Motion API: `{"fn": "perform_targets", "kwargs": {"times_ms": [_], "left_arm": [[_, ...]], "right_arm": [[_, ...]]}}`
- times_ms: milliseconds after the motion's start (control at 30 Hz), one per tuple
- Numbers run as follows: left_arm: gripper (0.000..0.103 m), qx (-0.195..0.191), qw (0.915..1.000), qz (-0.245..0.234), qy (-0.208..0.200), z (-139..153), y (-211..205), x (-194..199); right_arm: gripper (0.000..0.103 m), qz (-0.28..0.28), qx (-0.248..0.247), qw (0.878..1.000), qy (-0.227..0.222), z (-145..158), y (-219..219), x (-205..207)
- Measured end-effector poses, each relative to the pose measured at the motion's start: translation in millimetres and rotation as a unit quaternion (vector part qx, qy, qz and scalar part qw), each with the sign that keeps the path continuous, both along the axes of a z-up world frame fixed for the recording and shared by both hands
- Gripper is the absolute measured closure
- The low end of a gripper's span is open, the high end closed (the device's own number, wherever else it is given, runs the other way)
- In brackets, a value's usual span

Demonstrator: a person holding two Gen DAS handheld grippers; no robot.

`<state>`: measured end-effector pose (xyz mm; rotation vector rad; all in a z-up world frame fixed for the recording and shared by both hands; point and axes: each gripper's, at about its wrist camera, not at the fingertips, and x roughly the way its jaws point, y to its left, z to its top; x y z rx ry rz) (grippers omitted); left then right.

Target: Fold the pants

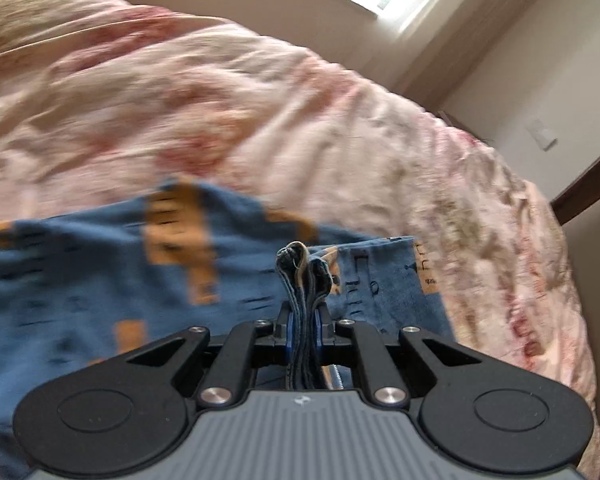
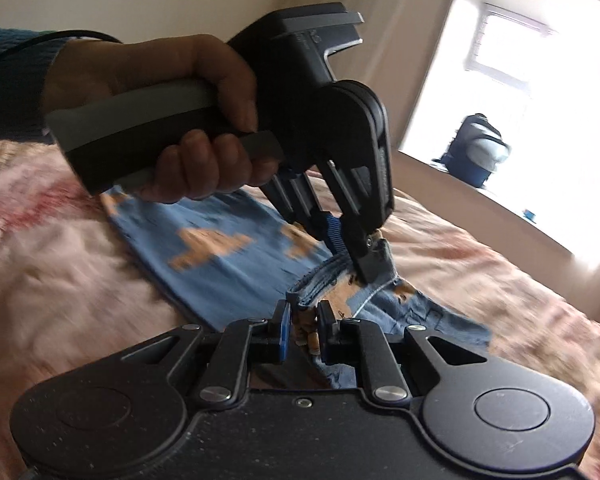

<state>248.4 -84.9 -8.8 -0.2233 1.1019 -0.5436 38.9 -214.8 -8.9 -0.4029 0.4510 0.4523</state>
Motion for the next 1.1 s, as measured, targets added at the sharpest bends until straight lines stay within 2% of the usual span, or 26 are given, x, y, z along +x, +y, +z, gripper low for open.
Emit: {"fn": "perform_targets", "kwargs": {"times_ms": [100,200,300,367,433,500,533,567,600,633,667,700,733,800,867,933,1000,1033,1067,1100], "left_arm": [[0.092,0.01,0.9999,0.005,0.01,-10,18,0],[0.092,-0.006,0.9997,0.015,0.021,-20,35,-1],[0.091,-0.021,0.9992,0.021,0.025,-27,44,1],[0.086,-0.01,0.9997,0.015,0.018,-33,41,3],[0.082,-0.004,0.9999,0.007,0.008,-37,40,1],[0.066,-0.007,1.0,0.006,0.0,-33,44,-2],[0.058,-0.006,0.9999,0.012,-0.007,-30,46,-4],[0.042,-0.003,0.9997,0.02,-0.017,-25,48,-7],[0.03,0.004,0.9989,0.032,-0.034,-21,49,-10],[0.026,0.015,0.997,0.049,-0.059,-15,49,-15],[0.02,0.031,0.994,0.065,-0.083,-11,47,-20],[0.016,0.048,0.99,0.08,-0.106,-8,42,-25],[0.014,0.061,0.9857,0.095,-0.125,-7,35,-30],[0.011,0.08,0.9768,0.123,-0.156,-10,17,-45],[0.011,0.096,0.971,0.129,-0.177,-17,-1,-63],[0.011,0.125,0.9654,0.11,-0.201,-25,-16,-78],[0.008,0.197,0.9501,0.095,-0.222,-40,-29,-85],[0.006,0.22,0.9425,0.091,-0.234,-49,-30,-86],[0.004,0.215,0.9414,0.095,-0.242,-52,-25,-87],[0.003,0.2,0.9446,0.107,-0.237,-53,-17,-86]], "right_arm": [[0.09,0.032,-0.003,0.999,0.016,-8,21,4],[0.092,0.058,-0.008,0.998,0.026,-15,35,4],[0.093,0.07,-0.012,0.997,0.032,-19,40,10],[0.093,0.07,-0.018,0.997,0.039,-25,44,15],[0.087,0.071,-0.014,0.996,0.048,-30,44,18],[0.081,0.077,-0.003,0.996,0.045,-29,38,14],[0.073,0.081,0.005,0.996,0.037,-26,32,10],[0.066,0.08,0.014,0.997,0.019,-22,22,2],[0.053,0.069,0.016,0.997,-0.004,-16,10,-7],[0.038,0.047,0.012,0.998,-0.033,-12,-1,-14],[0.03,0.013,0.002,0.998,-0.062,-9,-13,-20],[0.016,-0.032,-0.013,0.996,-0.086,-7,-26,-22],[0.009,-0.072,-0.025,0.992,-0.099,-6,-37,-21],[0.008,-0.15,-0.055,0.982,-0.101,-7,-55,-4],[0.008,-0.185,-0.042,0.978,-0.088,-6,-64,16],[0.006,-0.175,-0.025,0.982,-0.073,-9,-60,26],[0.005,-0.157,-0.063,0.984,-0.046,-26,-51,34],[0.006,-0.152,-0.09,0.984,-0.034,-37,-49,36],[0.006,-0.15,-0.103,0.983,-0.035,-44,-53,34],[0.005,-0.159,-0.105,0.981,-0.044,-45,-61,29]]}}
